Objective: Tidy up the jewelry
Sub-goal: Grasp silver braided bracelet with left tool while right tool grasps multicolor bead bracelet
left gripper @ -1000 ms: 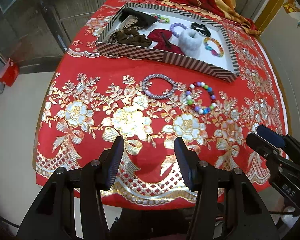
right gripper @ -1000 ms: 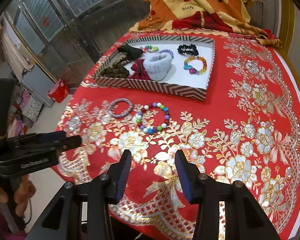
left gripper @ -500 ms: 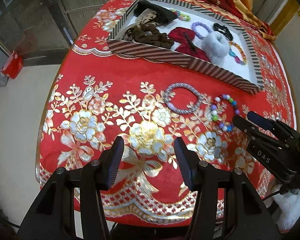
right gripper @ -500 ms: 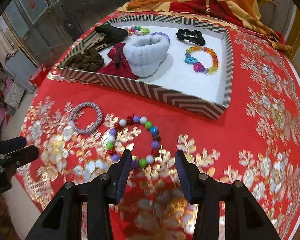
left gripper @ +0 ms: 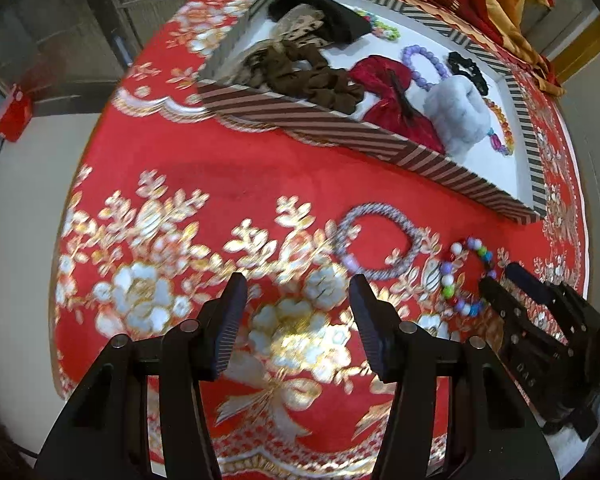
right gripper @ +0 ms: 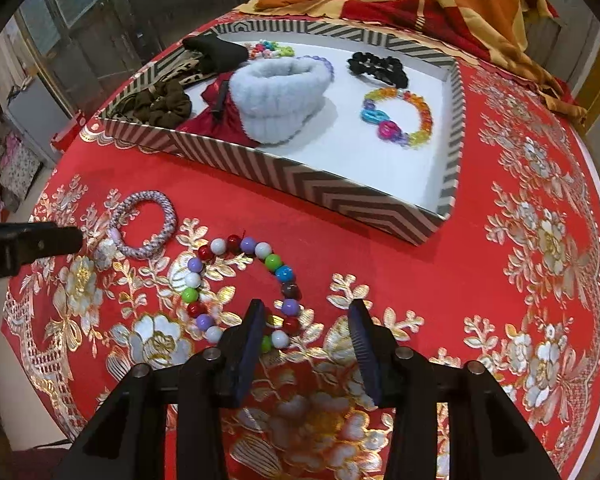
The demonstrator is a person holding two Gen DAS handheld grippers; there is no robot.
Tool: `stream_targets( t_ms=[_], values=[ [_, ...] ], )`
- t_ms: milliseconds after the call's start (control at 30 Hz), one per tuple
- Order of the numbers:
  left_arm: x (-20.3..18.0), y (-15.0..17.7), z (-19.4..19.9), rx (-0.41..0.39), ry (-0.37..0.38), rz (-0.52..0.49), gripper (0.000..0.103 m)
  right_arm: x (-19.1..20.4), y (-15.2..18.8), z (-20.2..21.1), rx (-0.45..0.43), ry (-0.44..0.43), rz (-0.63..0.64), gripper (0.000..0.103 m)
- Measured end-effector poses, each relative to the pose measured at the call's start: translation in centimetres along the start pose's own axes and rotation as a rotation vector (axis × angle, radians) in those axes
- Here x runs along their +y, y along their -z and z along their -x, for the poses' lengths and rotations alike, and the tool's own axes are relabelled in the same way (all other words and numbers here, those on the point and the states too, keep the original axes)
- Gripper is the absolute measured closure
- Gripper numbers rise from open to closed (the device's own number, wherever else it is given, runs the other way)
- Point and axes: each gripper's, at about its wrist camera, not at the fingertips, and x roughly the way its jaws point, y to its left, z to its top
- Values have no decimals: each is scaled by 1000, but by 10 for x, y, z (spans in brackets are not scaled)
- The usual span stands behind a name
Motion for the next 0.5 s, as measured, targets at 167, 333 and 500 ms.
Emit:
stream_targets(
  t_ms=[167, 333, 500],
  values=[
    [-8, -16, -13, -4, -35, -29, 49, 1, -1, 1, 4, 5, 1, 65],
    [-23, -29, -25, -8, -84, -115, 49, 0, -2, 0, -11, 3, 0, 73],
    [-36, -35, -36, -18, -124, -192, 49, -4, -2, 1, -25, -13, 1, 79]
  ],
)
